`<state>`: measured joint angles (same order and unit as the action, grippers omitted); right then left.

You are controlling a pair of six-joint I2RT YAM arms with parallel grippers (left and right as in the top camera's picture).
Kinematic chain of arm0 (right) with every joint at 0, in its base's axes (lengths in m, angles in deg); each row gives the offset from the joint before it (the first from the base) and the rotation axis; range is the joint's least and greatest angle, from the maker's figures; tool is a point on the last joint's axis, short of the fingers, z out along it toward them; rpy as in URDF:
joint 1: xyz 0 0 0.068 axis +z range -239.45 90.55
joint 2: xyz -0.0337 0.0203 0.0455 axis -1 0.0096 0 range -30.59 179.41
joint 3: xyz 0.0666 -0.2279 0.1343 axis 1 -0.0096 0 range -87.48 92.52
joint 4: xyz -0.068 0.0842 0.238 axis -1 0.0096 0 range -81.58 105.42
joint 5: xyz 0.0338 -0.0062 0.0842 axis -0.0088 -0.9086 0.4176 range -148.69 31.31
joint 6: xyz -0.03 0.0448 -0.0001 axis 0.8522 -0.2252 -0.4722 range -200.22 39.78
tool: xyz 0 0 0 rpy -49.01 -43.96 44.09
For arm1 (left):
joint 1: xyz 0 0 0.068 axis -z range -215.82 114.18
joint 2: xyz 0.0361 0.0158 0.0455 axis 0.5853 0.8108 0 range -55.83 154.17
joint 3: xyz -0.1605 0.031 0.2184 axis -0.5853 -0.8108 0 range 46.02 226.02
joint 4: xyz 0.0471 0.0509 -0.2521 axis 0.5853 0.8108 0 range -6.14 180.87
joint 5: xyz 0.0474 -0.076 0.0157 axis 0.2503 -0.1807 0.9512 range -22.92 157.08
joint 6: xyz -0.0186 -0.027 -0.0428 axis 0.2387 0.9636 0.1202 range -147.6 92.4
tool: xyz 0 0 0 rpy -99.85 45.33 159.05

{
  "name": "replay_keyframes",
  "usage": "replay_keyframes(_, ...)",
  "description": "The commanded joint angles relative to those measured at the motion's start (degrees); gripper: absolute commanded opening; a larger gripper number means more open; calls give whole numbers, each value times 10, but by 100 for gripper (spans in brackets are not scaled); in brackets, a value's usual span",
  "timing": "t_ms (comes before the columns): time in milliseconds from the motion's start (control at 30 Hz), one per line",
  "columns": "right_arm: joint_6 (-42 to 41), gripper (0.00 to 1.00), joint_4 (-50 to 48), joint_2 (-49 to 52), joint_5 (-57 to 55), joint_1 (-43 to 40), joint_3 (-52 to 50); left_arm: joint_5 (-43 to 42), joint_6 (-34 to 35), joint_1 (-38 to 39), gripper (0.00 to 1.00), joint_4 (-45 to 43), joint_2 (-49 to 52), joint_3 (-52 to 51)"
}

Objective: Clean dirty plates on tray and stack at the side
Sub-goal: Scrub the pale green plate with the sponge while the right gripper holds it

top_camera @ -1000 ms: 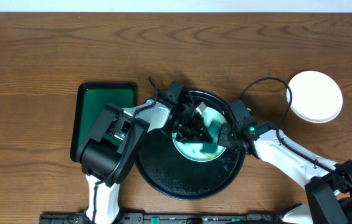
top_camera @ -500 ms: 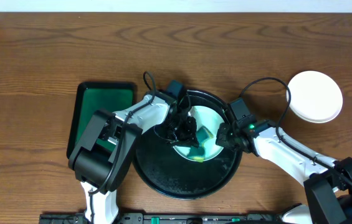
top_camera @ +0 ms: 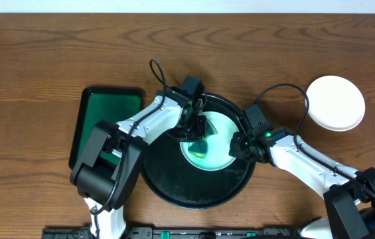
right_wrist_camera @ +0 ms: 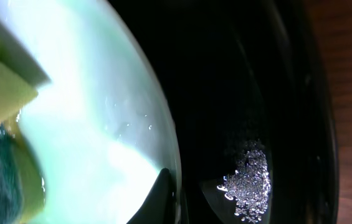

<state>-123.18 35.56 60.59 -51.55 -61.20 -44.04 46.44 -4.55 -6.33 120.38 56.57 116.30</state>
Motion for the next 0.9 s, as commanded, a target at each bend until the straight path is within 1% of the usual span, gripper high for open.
replay_keyframes(0,17,1,25,32,9,1,-29,396,-26,-37,7,-42,54,-7)
replay_keyframes(133,17,1,29,32,9,1,-29,512,-37,-29,7,-52,54,-7)
replay_keyframes(200,20,1,30,32,9,1,-29,537,-54,-24,7,-62,54,-7)
replay_keyframes(333,20,1,31,32,9,1,-29,600,-57,-7,7,-68,54,0)
replay_keyframes(400,20,1,31,32,9,1,-29,615,-73,3,7,-77,54,3)
replay_keyframes(467,19,1,31,32,9,1,-29,619,-89,14,7,-87,54,3)
replay_keyframes(600,20,1,33,32,9,1,-29,620,-89,34,7,-78,54,3)
replay_keyframes(733,28,1,35,32,9,1,-29,562,-85,49,7,-29,54,3)
replay_keyframes(867,33,1,38,32,9,1,-29,500,-53,51,7,20,54,3)
